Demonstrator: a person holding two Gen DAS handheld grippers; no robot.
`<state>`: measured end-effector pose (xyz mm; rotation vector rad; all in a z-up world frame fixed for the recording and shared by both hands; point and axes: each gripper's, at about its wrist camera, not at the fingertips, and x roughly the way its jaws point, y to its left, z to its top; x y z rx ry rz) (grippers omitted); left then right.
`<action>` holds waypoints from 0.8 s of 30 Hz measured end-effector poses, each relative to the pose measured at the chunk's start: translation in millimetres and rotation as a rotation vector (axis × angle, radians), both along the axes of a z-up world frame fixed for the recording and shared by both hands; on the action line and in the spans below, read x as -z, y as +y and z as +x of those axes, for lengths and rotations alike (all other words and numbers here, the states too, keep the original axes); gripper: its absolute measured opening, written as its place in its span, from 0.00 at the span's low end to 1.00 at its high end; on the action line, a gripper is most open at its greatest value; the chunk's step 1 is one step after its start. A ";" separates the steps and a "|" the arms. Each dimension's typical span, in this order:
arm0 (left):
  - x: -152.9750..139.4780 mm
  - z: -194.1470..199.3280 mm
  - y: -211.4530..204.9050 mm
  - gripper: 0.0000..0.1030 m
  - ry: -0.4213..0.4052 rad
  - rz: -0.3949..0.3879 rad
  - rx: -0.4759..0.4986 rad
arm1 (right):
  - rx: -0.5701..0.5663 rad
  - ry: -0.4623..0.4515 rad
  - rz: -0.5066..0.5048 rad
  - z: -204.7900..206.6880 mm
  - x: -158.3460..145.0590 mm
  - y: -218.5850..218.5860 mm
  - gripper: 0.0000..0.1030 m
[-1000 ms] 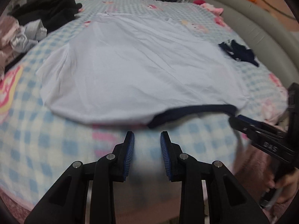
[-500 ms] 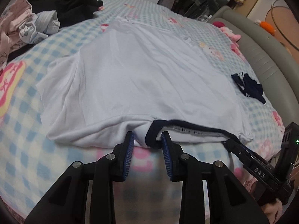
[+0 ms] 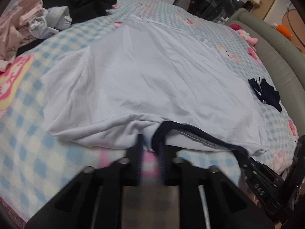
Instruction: Fold clothes
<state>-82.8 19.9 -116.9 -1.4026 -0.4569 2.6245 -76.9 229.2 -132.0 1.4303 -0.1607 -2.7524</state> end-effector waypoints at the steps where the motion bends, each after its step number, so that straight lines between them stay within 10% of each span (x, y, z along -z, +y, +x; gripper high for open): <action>1: -3.8 4.3 -1.1 0.06 0.012 0.006 -0.003 | 0.007 0.009 -0.010 3.3 -4.2 1.9 0.11; 17: -33.4 59.1 -30.5 0.00 0.080 0.016 0.000 | 0.023 0.106 -0.142 56.3 -50.9 13.2 0.03; 24: 0.7 54.9 -53.9 0.01 -0.065 0.283 -0.005 | 0.054 0.006 -0.284 53.3 -28.0 27.6 0.03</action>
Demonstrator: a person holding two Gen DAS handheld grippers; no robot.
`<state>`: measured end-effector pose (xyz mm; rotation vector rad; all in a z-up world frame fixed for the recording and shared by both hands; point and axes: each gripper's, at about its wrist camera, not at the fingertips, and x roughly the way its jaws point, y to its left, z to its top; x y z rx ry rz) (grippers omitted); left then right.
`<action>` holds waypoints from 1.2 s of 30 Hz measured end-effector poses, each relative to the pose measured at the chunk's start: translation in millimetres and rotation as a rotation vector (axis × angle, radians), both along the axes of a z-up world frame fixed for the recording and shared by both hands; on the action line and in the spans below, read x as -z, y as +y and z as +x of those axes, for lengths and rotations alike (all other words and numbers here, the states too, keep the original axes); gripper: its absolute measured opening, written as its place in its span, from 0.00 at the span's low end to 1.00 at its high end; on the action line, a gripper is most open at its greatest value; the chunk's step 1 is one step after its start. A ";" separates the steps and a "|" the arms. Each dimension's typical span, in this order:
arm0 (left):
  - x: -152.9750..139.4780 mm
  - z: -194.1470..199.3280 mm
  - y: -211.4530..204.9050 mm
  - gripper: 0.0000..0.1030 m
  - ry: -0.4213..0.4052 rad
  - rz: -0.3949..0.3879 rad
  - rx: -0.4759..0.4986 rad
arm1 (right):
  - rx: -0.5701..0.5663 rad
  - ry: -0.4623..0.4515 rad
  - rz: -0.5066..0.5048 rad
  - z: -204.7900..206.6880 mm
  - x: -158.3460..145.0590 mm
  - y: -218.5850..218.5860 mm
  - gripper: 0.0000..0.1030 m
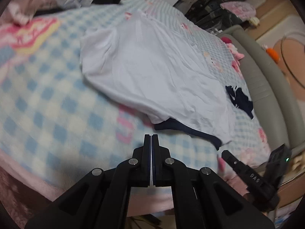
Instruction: Fold clothes
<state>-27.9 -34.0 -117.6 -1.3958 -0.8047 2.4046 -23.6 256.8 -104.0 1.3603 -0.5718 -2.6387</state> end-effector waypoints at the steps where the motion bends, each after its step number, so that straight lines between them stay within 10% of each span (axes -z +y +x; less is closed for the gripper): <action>1: 2.3 0.0 -3.0 0.01 -0.005 0.019 -0.007 | 0.012 0.002 0.008 1.4 0.1 1.4 0.04; 4: 6.8 -2.5 -13.9 0.07 -0.014 0.129 -0.011 | 0.081 0.030 0.017 6.9 -3.9 13.0 0.13; 6: 9.8 -4.6 -21.5 0.35 -0.020 0.199 -0.032 | 0.153 0.054 -0.023 9.1 -8.0 27.7 0.25; 8: 11.9 -8.1 -28.9 0.40 -0.010 0.254 -0.065 | 0.187 0.059 -0.056 6.1 -8.8 37.5 0.32; 13: 16.5 -31.3 -17.8 0.40 -0.032 0.271 -0.039 | 0.168 0.003 -0.127 -14.8 2.5 42.1 0.36; 22: 16.5 -41.6 11.1 0.14 -0.038 -0.047 -0.025 | 0.140 -0.048 -0.071 -30.1 24.6 37.1 0.38; 29: 28.0 -53.5 -16.3 0.27 -0.050 0.249 -0.009 | 0.095 -0.014 -0.143 -33.5 17.5 43.5 0.40; 36: 30.1 -73.9 2.2 0.19 -0.046 0.171 0.023 | 0.096 -0.084 -0.260 -75.8 42.0 44.1 0.39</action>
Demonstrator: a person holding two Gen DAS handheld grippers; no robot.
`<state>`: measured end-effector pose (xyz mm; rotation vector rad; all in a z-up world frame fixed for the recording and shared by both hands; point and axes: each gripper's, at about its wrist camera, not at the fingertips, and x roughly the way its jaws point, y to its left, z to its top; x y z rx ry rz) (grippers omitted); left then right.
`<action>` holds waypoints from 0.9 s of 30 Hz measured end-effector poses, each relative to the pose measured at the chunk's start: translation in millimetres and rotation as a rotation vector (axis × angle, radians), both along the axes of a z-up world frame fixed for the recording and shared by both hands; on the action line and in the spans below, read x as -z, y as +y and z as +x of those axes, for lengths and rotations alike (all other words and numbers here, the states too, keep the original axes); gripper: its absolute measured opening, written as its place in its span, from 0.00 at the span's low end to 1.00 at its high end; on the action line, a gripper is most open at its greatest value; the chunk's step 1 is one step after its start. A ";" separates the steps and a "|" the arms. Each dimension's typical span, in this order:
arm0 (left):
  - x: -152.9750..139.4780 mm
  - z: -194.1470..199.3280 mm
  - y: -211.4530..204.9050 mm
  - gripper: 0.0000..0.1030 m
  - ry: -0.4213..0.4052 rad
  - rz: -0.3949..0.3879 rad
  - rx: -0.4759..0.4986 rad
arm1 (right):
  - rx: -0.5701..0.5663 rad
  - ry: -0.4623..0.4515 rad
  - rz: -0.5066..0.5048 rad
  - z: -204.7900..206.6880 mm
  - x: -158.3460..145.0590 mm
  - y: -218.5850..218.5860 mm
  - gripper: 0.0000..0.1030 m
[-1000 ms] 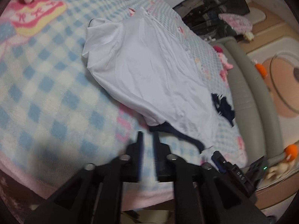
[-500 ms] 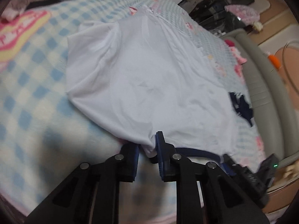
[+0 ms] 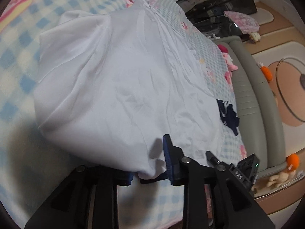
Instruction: Fold clothes
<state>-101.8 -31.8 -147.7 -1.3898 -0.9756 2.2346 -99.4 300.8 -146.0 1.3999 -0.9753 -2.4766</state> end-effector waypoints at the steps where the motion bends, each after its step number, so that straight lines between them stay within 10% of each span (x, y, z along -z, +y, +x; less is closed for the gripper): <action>1: -1.8 3.6 0.9 0.14 0.010 -0.035 -0.006 | -0.004 0.009 0.009 -2.2 -0.9 -2.5 0.34; 4: -10.0 11.0 0.7 0.05 0.045 -0.112 -0.022 | -0.029 0.053 0.089 1.4 -13.0 -11.2 0.05; 16: -66.4 53.0 -24.3 0.02 0.171 -0.143 -0.042 | -0.046 0.217 0.176 45.2 -72.8 -20.5 0.02; 27: -42.4 86.6 -25.4 0.02 0.101 -0.150 -0.020 | -0.054 0.153 0.161 90.4 -54.5 -15.4 0.02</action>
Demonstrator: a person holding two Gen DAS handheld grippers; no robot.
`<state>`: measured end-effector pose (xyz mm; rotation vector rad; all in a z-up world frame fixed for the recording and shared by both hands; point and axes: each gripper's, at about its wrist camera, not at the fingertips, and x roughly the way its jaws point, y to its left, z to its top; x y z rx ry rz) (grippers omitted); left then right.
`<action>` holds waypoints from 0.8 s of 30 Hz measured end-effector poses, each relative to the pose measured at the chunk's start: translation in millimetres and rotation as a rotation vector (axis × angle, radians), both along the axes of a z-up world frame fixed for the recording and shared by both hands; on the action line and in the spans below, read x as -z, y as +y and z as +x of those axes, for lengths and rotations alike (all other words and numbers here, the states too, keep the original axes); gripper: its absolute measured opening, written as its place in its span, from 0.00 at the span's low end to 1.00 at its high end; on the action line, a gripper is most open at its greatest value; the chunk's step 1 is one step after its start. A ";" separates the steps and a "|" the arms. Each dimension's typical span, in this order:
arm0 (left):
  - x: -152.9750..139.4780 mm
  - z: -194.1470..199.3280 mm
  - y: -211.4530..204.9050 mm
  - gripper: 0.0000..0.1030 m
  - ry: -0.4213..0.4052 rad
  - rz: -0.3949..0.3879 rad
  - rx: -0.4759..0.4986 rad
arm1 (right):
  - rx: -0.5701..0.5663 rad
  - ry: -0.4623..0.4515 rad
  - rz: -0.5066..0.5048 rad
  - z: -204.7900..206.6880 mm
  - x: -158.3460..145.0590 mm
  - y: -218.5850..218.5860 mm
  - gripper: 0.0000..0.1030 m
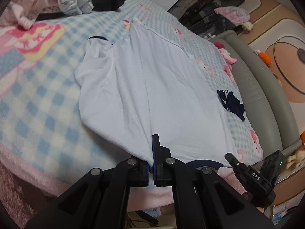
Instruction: Fold clothes
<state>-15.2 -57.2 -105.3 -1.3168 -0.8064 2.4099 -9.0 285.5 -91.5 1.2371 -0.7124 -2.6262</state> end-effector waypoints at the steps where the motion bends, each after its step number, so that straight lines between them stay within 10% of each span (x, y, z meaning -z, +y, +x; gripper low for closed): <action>1: 2.2 0.0 -0.8 0.02 -0.005 0.005 0.006 | 0.000 -0.004 -0.001 2.1 1.1 -0.2 0.02; 9: 34.8 -2.3 -3.1 0.12 -0.208 -0.053 0.034 | 0.000 -0.142 0.181 -3.0 27.7 -11.6 0.06; 18: -30.9 1.2 26.0 0.18 0.026 -0.165 0.161 | 0.104 0.010 0.283 24.5 -19.4 -2.5 0.20; 24: -20.7 -52.3 106.1 0.18 0.054 -0.262 0.312 | -0.038 0.042 0.293 -36.9 -31.8 -17.5 0.24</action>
